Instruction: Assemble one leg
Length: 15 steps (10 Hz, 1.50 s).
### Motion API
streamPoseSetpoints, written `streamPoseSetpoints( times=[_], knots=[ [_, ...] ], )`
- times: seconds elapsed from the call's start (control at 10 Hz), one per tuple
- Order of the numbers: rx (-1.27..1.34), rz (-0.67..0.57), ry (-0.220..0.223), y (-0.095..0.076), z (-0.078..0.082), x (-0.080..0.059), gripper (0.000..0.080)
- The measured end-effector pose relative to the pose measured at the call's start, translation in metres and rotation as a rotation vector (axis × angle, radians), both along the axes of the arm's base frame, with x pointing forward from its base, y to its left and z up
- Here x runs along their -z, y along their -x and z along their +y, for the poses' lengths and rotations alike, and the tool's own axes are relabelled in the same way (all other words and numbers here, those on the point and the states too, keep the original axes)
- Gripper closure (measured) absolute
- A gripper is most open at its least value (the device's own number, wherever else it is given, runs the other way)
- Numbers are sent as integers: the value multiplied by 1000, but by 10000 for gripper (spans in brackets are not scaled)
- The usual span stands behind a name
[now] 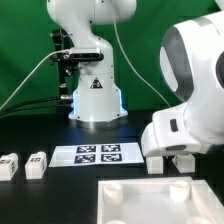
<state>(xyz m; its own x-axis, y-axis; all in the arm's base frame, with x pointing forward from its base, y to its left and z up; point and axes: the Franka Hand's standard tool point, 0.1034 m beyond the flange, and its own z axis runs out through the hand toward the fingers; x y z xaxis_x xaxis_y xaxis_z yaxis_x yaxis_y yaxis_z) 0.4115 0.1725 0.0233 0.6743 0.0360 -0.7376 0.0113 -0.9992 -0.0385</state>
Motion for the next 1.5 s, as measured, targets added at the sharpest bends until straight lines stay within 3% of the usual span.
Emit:
streamPoseSetpoints(
  times=[0.3, 0.7, 0.9, 1.5],
  knots=[
    [-2, 9, 5, 17, -1, 13, 151],
    [-3, 11, 5, 18, -1, 14, 162],
    [-3, 11, 5, 18, -1, 14, 515],
    [-3, 11, 5, 18, -1, 14, 511]
  ],
)
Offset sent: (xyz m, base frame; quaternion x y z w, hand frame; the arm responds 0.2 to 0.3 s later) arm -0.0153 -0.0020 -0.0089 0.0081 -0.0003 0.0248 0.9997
